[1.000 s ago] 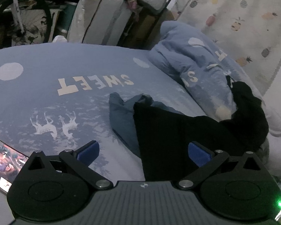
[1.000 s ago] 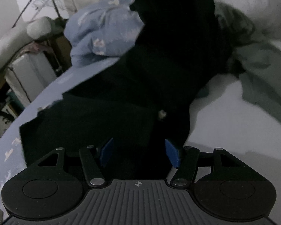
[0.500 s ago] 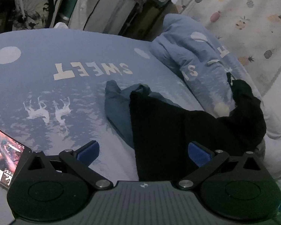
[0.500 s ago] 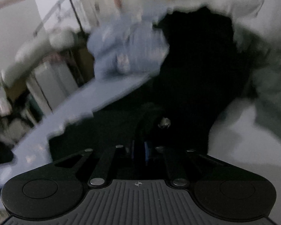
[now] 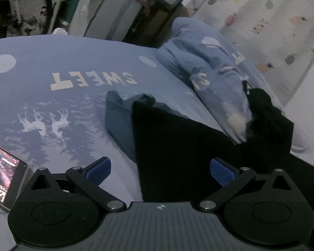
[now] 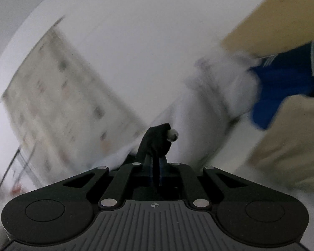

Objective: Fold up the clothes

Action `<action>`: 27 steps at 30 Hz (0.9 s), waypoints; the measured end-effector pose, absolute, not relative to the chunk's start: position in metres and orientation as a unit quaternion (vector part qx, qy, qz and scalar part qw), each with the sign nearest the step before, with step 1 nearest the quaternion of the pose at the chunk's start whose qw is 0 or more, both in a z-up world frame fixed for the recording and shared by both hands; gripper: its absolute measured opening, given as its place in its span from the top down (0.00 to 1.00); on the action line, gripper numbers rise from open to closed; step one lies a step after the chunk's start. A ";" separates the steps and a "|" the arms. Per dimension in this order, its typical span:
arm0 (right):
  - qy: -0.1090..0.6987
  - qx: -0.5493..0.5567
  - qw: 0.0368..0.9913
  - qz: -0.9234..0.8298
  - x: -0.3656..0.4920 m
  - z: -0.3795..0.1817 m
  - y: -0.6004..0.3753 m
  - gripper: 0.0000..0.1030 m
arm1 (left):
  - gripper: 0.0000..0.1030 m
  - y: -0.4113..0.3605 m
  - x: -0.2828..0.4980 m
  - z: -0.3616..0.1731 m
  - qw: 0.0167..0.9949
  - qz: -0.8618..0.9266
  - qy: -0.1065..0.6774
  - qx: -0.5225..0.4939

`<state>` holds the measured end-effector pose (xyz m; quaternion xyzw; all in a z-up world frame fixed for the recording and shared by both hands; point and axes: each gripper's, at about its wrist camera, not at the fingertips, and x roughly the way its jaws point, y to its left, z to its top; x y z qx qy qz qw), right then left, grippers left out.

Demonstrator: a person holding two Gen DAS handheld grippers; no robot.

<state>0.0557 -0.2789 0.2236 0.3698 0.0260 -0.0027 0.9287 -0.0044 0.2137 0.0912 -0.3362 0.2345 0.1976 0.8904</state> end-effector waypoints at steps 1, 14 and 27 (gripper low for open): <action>0.027 0.370 0.929 -0.004 0.047 0.223 -0.288 0.94 | 0.00 0.211 -0.003 0.090 0.891 0.190 0.237 -0.336; 0.199 0.091 0.927 0.306 -0.041 0.202 -0.166 0.94 | 0.00 0.186 0.017 0.071 0.849 -0.015 0.296 -0.438; 0.340 -0.153 0.826 0.423 -0.065 0.126 -0.051 0.77 | 0.00 0.196 0.000 0.087 0.888 0.074 0.283 -0.355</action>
